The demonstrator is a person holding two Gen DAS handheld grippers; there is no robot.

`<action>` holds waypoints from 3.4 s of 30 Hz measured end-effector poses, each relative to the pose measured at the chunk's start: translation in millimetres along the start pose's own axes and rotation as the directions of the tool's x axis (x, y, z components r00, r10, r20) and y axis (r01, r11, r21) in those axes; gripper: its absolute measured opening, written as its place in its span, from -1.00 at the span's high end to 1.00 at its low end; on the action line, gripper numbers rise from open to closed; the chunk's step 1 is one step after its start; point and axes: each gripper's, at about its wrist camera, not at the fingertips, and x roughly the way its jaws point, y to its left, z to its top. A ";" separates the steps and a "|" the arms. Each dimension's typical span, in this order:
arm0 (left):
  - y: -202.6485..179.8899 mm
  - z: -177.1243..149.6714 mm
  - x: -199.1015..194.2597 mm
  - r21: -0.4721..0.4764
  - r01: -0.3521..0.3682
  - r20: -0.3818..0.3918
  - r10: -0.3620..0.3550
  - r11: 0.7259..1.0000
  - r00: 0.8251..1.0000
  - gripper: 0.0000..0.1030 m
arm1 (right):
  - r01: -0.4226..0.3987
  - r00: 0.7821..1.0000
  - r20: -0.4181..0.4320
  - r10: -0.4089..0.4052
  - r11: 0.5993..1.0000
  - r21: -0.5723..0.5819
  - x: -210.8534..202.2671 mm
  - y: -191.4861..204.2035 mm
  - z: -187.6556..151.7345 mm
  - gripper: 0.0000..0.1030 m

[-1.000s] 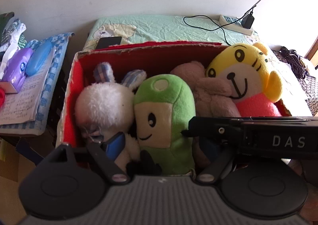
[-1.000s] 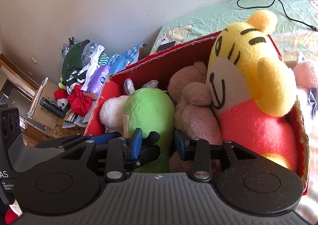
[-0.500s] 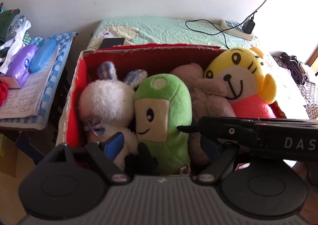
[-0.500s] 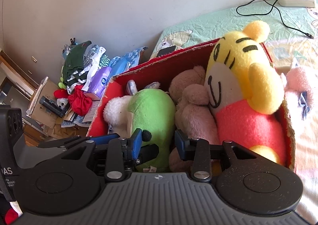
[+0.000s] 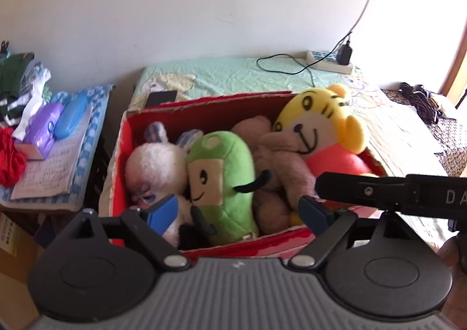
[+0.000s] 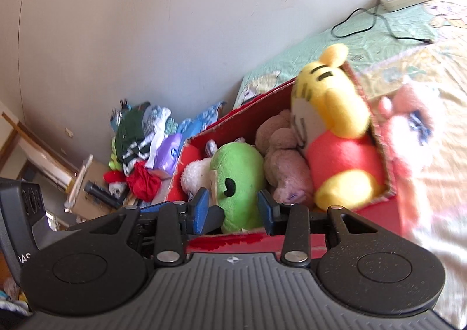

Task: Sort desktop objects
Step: 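Move the right tool out of the box to the white plaid-eared bunny, then close the right tool around the white bunny's body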

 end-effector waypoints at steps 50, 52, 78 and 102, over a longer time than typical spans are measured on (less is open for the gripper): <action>-189.0 27.4 22.0 -0.182 0.192 0.049 -0.186 0.964 0.981 -0.76 | -0.016 0.964 -0.256 -0.065 0.954 -0.299 59.2 -176.5 137.5 0.20; -193.1 30.6 24.4 -0.177 0.193 0.049 -0.187 0.965 0.981 -0.76 | -0.033 0.966 -0.256 -0.050 0.951 -0.307 51.2 -181.7 134.9 0.20; -241.6 51.6 177.2 0.056 0.011 -0.232 0.002 0.998 0.973 -0.41 | -0.155 0.923 -0.318 0.217 0.966 0.208 -1.7 -281.4 128.1 0.04; -256.6 22.1 170.6 -0.154 0.166 -0.329 -0.209 0.974 0.921 -0.33 | -0.210 0.884 -0.345 0.314 0.928 0.306 -55.3 -277.6 136.9 -0.07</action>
